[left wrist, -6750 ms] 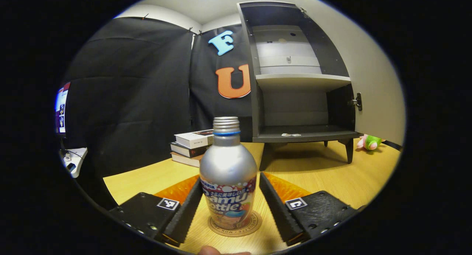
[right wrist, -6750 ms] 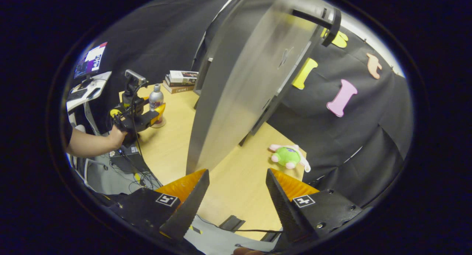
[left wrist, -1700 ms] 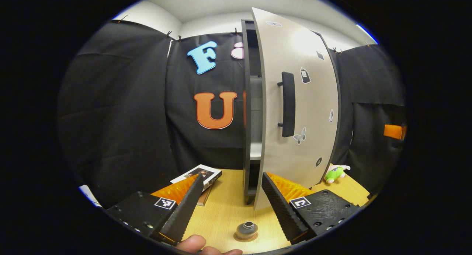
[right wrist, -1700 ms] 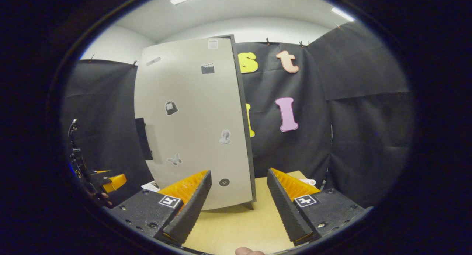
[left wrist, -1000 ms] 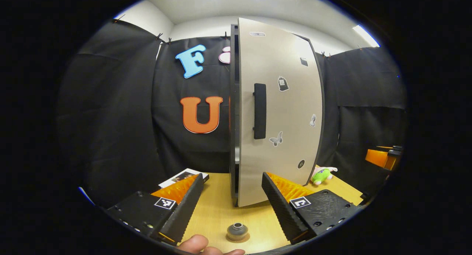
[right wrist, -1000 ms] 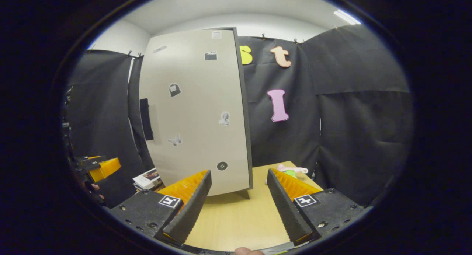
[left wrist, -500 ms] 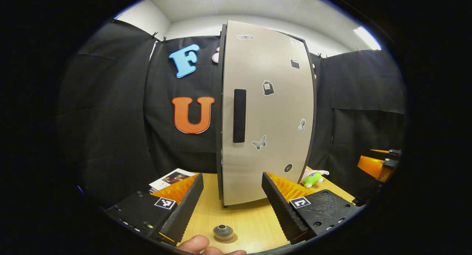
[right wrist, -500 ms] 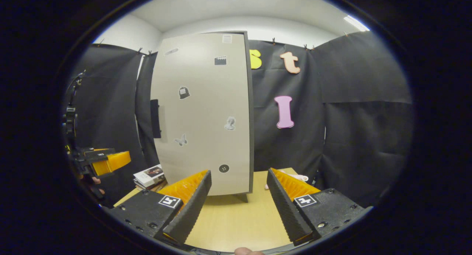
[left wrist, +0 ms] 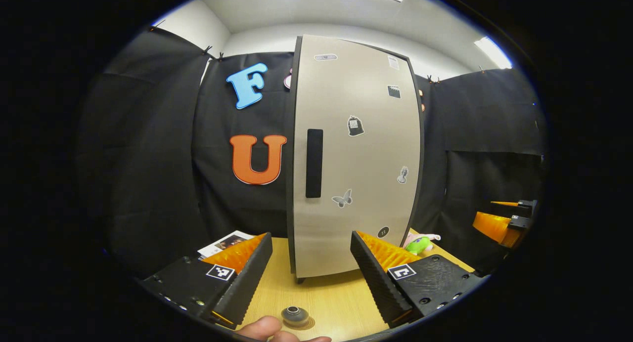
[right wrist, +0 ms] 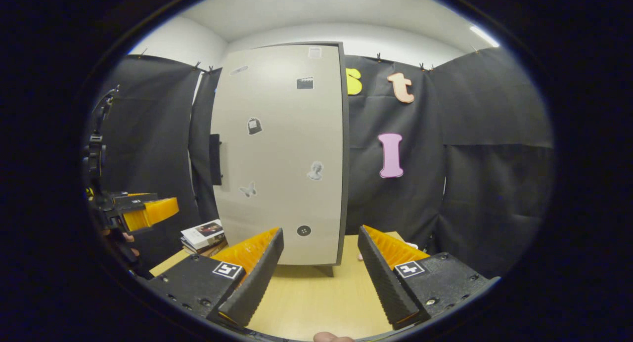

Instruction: Open the cabinet door with the right hand, grasp the bottle in the cabinet with the left hand and place it on the coaster, then close the cabinet door with the right hand.

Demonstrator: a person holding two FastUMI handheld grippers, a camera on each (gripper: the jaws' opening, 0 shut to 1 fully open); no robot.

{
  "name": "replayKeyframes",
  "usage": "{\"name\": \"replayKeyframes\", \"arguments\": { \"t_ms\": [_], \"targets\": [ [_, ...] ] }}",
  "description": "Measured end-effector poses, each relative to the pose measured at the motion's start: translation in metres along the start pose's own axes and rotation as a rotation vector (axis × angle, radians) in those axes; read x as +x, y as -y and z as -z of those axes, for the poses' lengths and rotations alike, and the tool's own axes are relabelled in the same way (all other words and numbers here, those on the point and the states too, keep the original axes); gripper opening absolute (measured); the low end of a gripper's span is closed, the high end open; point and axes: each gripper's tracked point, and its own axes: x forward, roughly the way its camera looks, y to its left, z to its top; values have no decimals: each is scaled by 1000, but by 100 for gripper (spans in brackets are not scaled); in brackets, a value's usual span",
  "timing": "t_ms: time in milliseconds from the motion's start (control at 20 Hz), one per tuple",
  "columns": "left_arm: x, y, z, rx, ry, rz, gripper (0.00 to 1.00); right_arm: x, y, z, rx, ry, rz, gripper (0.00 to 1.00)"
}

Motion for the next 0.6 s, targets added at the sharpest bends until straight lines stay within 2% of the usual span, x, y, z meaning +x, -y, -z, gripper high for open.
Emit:
{"name": "replayKeyframes", "arguments": {
  "t_ms": [150, 600],
  "targets": [
    [3, 2, -4, 2, 13, 1, 96, 2, 3, -1, -9, -2, -13, 97],
    [7, 9, 3, -8, -6, 14, 96, 4, 7, 3, -17, -27, -32, 95]
  ]
}}
